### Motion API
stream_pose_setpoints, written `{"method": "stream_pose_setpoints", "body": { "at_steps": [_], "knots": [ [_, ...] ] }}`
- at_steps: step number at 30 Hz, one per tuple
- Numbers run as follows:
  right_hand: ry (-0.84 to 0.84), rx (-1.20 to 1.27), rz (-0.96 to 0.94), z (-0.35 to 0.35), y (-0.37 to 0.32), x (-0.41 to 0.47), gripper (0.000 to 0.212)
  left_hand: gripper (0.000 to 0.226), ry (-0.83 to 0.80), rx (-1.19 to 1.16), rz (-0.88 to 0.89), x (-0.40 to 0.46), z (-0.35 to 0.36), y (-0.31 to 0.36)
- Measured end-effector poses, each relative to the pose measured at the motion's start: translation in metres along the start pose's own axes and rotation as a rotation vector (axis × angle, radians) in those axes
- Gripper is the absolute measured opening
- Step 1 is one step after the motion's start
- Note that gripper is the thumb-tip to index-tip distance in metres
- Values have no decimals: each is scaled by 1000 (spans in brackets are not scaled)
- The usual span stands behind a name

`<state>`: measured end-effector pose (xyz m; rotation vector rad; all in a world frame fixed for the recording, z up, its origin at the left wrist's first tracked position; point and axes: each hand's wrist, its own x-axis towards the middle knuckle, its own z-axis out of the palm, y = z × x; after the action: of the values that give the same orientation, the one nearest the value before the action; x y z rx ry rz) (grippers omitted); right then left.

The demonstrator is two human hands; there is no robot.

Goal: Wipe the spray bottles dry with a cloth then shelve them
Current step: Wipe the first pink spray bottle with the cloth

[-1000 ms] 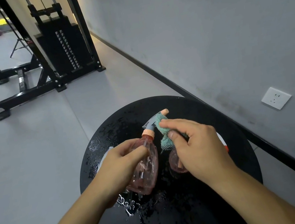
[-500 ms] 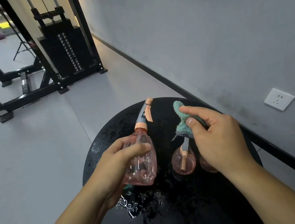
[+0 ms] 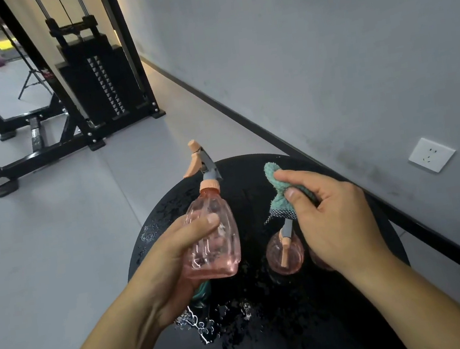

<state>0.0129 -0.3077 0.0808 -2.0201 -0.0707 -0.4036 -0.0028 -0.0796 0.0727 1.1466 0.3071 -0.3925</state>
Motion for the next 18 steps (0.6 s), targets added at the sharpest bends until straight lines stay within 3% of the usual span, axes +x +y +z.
{"method": "stream_pose_setpoints", "body": {
  "at_steps": [4, 6, 10, 14, 18],
  "knots": [
    [8, -5, -5, 0, 1, 1, 33, 27, 50, -17, 4, -2, 4, 0],
    [5, -10, -9, 0, 1, 1, 34, 20, 66, -9, -4, -4, 6, 1],
    [7, -6, -27, 0, 1, 1, 34, 27, 28, 46, -56, -8, 7, 1],
    [23, -47, -142, 0, 2, 0, 36, 61, -136, 204, -98, -11, 6, -1],
    [-36, -162, -265, 1, 7, -1, 40, 67, -269, 308, -90, -12, 12, -1]
  ]
}}
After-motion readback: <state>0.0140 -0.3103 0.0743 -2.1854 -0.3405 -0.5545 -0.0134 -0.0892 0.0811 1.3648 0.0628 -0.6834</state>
